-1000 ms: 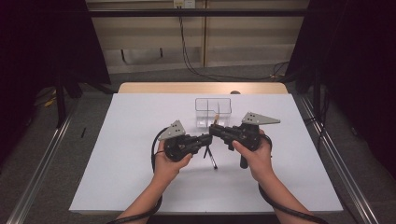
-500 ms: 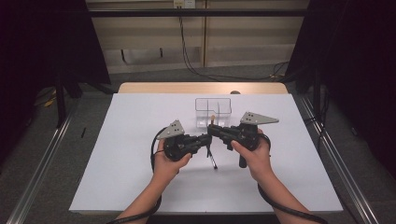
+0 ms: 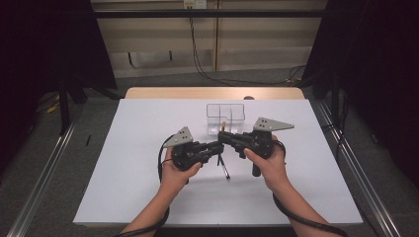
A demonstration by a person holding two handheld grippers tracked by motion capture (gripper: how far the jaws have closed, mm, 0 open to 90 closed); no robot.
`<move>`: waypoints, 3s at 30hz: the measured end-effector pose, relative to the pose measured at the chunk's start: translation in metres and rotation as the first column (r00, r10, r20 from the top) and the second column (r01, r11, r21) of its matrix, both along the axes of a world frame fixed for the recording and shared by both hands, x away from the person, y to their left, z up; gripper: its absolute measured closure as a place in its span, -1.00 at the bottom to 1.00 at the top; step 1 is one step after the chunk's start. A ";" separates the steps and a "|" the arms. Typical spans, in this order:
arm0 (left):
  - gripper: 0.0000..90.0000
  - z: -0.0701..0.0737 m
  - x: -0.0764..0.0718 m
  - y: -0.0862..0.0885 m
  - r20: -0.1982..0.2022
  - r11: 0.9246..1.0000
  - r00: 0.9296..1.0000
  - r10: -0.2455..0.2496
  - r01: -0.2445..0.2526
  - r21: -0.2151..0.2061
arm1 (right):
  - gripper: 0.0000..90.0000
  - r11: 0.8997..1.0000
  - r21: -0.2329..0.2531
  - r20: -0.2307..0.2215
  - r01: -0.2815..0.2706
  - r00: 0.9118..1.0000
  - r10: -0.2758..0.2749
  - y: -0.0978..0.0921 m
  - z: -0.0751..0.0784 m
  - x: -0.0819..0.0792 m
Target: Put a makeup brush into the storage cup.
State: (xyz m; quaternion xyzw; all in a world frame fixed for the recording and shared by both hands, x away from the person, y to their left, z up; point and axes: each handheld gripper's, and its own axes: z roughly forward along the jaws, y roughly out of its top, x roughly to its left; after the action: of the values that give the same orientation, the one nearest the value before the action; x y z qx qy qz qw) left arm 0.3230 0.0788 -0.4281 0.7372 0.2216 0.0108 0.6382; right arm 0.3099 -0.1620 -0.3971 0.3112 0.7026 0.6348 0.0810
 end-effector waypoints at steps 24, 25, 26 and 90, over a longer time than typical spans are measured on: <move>-0.28 -0.001 -0.001 0.009 0.066 1.000 0.998 0.005 -0.004 -0.022 | 0.87 1.000 -0.017 0.020 -0.009 1.000 0.009 -0.002 0.005 0.006; -0.34 -0.001 -0.001 0.009 0.068 1.000 0.998 0.007 -0.005 -0.020 | 0.87 1.000 -0.014 0.020 -0.007 1.000 0.008 -0.002 0.006 0.006; -0.40 -0.002 -0.001 0.009 0.072 1.000 0.997 0.006 -0.005 -0.020 | 0.87 1.000 -0.013 0.019 -0.006 1.000 0.006 -0.003 0.006 0.006; -1.00 -0.005 -0.009 0.083 0.135 0.994 0.987 0.082 -0.091 0.060 | 0.87 1.000 0.005 0.040 0.005 0.999 -0.005 -0.015 0.010 0.007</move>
State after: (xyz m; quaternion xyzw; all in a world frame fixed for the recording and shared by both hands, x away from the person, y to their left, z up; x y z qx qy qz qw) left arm 0.3137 0.1619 -0.4327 0.7451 0.2102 0.0946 0.6259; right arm 0.3167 -0.1775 -0.3870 0.3005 0.6985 0.6423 0.0958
